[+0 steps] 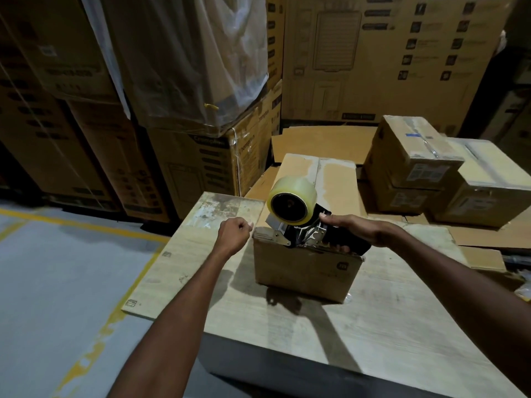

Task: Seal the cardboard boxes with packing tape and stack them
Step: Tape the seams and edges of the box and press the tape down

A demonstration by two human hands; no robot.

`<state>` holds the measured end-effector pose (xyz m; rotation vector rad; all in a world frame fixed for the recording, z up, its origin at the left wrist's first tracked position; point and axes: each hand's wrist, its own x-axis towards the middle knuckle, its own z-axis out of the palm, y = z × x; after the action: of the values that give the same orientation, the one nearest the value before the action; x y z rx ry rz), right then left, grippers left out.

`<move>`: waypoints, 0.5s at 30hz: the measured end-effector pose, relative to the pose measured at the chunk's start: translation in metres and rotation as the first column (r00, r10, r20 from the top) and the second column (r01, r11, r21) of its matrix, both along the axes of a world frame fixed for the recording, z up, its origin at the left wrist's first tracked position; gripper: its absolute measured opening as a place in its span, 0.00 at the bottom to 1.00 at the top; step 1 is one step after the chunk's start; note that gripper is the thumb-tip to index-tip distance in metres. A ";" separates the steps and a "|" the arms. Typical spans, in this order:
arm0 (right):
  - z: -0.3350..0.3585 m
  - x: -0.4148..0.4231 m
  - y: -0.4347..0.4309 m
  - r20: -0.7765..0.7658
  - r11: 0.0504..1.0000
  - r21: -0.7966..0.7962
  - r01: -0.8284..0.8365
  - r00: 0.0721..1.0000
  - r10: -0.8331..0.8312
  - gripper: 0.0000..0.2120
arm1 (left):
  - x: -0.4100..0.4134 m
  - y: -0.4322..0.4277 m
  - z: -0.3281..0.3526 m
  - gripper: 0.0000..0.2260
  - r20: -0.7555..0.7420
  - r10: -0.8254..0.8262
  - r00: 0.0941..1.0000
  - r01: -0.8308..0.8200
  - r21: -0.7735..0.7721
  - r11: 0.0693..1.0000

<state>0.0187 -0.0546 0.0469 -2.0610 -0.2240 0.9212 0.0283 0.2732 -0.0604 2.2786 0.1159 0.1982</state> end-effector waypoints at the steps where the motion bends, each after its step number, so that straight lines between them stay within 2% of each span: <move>1: -0.001 0.001 0.001 0.003 1.000 -0.004 0.005 1.000 -0.005 0.36 | 0.001 0.000 -0.002 0.19 -0.004 -0.002 1.000 0.002 0.002 1.000; 6: -0.008 0.004 0.000 0.014 0.999 -0.022 0.027 1.000 -0.026 0.38 | -0.001 0.000 -0.009 0.17 -0.004 -0.014 1.000 0.013 -0.013 1.000; 11: -0.006 0.002 0.002 -0.004 0.999 -0.037 0.018 1.000 -0.018 0.34 | -0.008 -0.004 -0.019 0.15 -0.025 -0.078 0.997 0.076 -0.074 0.994; 15: -0.013 0.003 -0.001 -0.008 0.999 -0.035 0.028 1.000 -0.028 0.38 | -0.009 -0.004 -0.018 0.13 -0.076 -0.124 0.989 0.113 -0.131 0.985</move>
<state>0.0217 -0.0552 0.0342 -2.0861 -0.1749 0.9228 0.0196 0.2689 -0.0786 2.1602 0.0345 0.0319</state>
